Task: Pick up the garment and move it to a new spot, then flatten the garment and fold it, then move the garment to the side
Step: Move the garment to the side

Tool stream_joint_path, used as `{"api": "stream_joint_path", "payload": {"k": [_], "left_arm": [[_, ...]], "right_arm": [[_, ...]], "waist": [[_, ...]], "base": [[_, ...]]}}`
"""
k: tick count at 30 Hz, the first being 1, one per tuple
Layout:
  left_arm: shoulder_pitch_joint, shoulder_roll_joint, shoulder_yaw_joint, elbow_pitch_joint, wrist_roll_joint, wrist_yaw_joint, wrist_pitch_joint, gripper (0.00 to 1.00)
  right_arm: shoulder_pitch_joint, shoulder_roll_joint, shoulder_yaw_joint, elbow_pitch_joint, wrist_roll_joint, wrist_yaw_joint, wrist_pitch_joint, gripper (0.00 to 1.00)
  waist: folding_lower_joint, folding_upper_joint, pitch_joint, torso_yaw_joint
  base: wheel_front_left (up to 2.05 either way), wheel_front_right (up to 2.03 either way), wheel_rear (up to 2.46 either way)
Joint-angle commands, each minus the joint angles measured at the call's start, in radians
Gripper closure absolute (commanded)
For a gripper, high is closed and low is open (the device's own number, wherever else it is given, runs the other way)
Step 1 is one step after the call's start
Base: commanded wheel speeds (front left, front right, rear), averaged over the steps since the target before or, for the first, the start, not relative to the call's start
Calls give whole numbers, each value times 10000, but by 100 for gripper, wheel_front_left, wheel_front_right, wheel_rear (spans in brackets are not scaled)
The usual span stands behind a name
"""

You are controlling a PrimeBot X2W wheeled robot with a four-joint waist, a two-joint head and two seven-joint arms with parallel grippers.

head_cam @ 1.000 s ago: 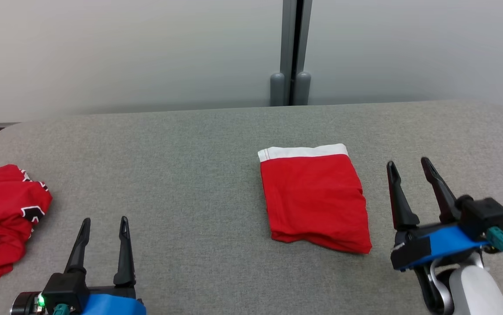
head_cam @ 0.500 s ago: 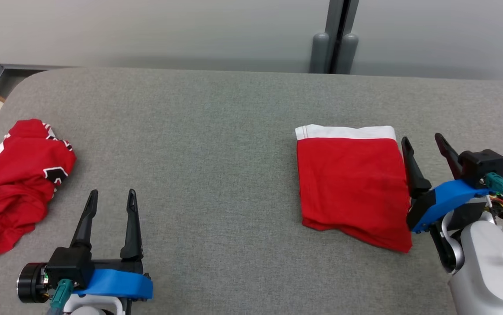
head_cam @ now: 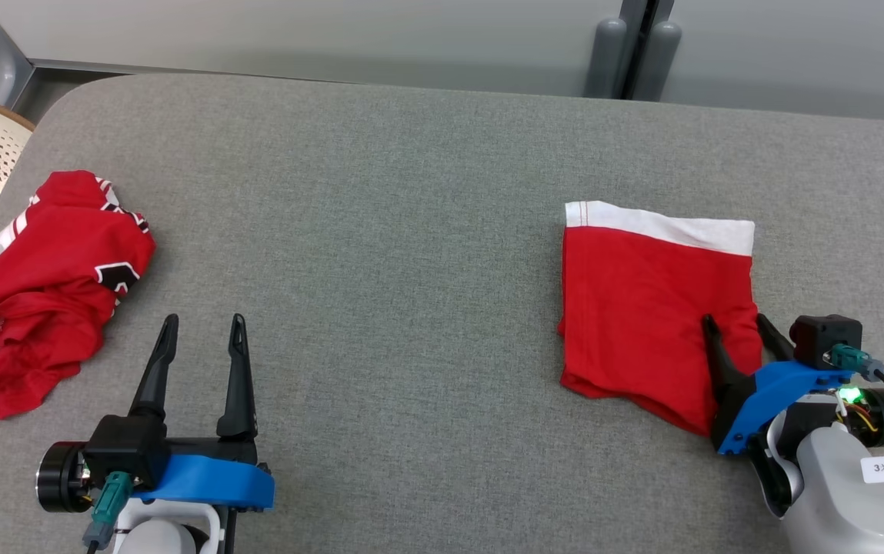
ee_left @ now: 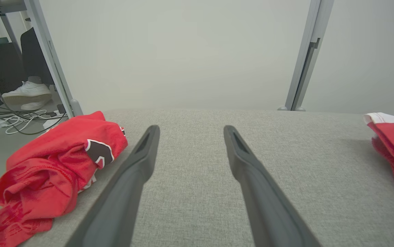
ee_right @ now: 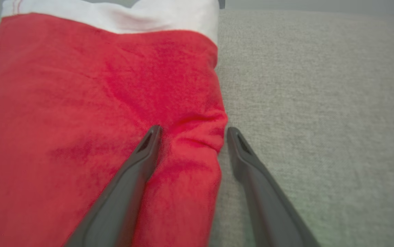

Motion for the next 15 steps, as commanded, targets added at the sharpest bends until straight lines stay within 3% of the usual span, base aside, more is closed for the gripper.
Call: {"api": "stream_joint_path", "payload": {"k": [1, 5, 7, 8, 15], "left_arm": [[-128, -2, 0, 24, -43, -18, -45, 0], [-141, -8, 1, 78, -26, -40, -44, 0], [-126, -11, 9, 94, -19, -44, -45, 0], [-107, -14, 19, 96, -18, -41, -44, 0], [5, -26, 4, 36, -38, -67, -45, 0]], "right_arm": [[-107, 29, 62, 178, 71, 2, -25, 0], [-154, 183, 291, 698, 275, 3, -202, 0], [-194, 292, 403, 796, 400, 5, -382, 92], [-234, 296, 478, 826, 462, 5, -468, 100], [-493, -83, 836, 746, 789, 2, -959, 100]], "waist": [[-1, 0, 8, -4], [-1, 0, -5, -28], [-1, 0, -47, -54], [-1, 0, -75, -80], [-1, 0, -150, -458]], "base": [[0, 0, 0], [0, 0, 0], [0, 0, 0], [0, 0, 0], [0, 0, 0]]}}
